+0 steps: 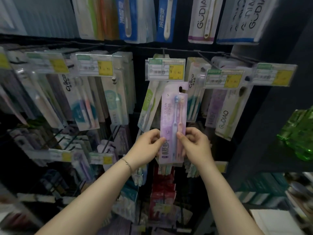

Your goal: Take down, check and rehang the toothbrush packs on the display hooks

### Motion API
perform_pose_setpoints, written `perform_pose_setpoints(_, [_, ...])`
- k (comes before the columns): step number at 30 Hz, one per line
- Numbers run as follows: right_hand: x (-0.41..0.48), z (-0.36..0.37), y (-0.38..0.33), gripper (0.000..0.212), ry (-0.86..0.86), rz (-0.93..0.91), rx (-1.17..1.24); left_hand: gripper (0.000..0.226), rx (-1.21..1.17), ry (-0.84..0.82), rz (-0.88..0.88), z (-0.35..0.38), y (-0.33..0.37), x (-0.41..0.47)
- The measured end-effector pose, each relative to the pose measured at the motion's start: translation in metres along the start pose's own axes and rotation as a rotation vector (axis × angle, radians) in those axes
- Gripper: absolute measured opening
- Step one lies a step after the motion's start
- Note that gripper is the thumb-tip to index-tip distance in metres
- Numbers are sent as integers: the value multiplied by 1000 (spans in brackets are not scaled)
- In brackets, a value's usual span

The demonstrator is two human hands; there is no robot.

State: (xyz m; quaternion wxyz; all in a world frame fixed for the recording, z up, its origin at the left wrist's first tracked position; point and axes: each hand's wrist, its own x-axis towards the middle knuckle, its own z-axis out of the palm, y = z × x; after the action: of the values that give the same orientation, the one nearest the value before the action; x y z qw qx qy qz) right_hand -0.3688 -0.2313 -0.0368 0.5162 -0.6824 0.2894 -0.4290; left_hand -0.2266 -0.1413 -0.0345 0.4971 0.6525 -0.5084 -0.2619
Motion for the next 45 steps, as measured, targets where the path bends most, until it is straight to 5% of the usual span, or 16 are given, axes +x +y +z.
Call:
perform_pose_setpoints(21, [-97,68,60,13,126,336,-19,15,211,-271,-128,-31,-64,-71])
perform_pose_setpoints(33, [-132,123,75,9,35,367,-86,25,198,-221,-170,-63,-119,-113])
perform_pose_setpoints(45, [-160,180,111,10,-89,360,-133,11,33,-152,-243,-92,-185,-149])
